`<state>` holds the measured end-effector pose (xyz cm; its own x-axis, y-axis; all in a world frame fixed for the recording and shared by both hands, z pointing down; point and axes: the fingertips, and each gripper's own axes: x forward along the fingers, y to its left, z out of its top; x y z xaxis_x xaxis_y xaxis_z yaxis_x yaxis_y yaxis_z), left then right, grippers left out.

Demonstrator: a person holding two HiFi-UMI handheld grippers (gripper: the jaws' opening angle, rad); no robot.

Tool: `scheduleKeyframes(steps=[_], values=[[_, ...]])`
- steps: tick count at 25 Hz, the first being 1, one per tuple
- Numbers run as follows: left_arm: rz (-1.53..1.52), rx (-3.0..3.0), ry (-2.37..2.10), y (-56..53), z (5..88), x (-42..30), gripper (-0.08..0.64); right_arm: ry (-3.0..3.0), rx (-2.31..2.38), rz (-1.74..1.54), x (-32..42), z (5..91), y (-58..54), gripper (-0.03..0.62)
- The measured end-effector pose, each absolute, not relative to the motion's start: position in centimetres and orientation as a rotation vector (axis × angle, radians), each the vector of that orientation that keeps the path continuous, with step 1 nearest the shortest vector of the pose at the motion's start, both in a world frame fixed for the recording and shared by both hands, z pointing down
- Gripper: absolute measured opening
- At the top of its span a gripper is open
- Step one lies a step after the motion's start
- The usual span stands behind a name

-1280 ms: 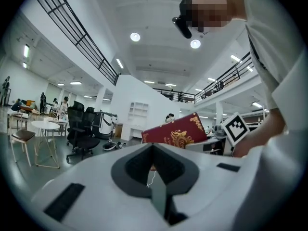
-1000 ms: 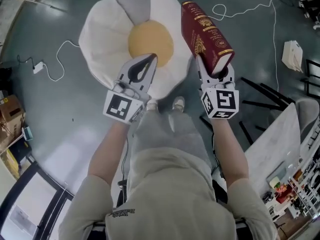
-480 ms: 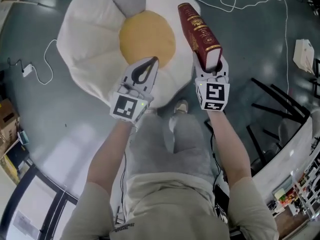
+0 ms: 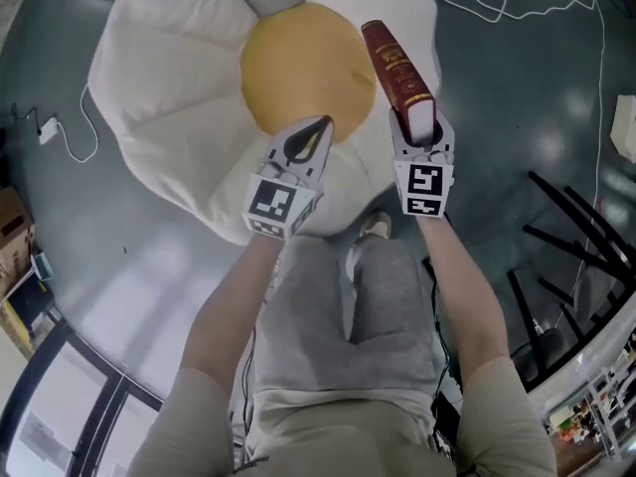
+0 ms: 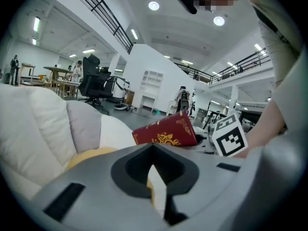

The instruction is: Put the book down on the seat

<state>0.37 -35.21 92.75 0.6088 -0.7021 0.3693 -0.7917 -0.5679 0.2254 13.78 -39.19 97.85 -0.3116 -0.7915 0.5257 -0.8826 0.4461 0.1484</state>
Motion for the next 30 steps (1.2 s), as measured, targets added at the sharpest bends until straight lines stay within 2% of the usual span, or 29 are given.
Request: scheduleKeyframes(steps=[8,11,13,15,23,30], values=[[0.363,2.437,-1.218,-35.0,93.3,-1.3,0.009,-2.112,1.188,0.355,11.9,105.2,-37.0,0.229],[0.358,2.437,-1.210,-34.3,91.7,-1.6,0.009,-2.129,1.011,0.410,9.9,105.7,-34.5,0.318],[0.343,2.444,-1.184,-33.6,90.3,-1.6,0.011,-2.121,0.917,0.430,8.6,105.3,-32.7,0.342],[0.341,2.456,-1.156,-32.7,88.5,-1.7,0.011,-2.132,0.862,0.463,7.4,104.1,-31.0,0.362],[0.342,2.454,-1.151,-29.7,81.0,-1.0,0.011,-2.179,0.914,0.670,7.7,96.6,-27.7,0.367],[0.227,2.379,-1.249,-29.0,71.7,-3.6,0.011,-2.232,1.001,0.689,8.6,84.8,-26.7,0.360]])
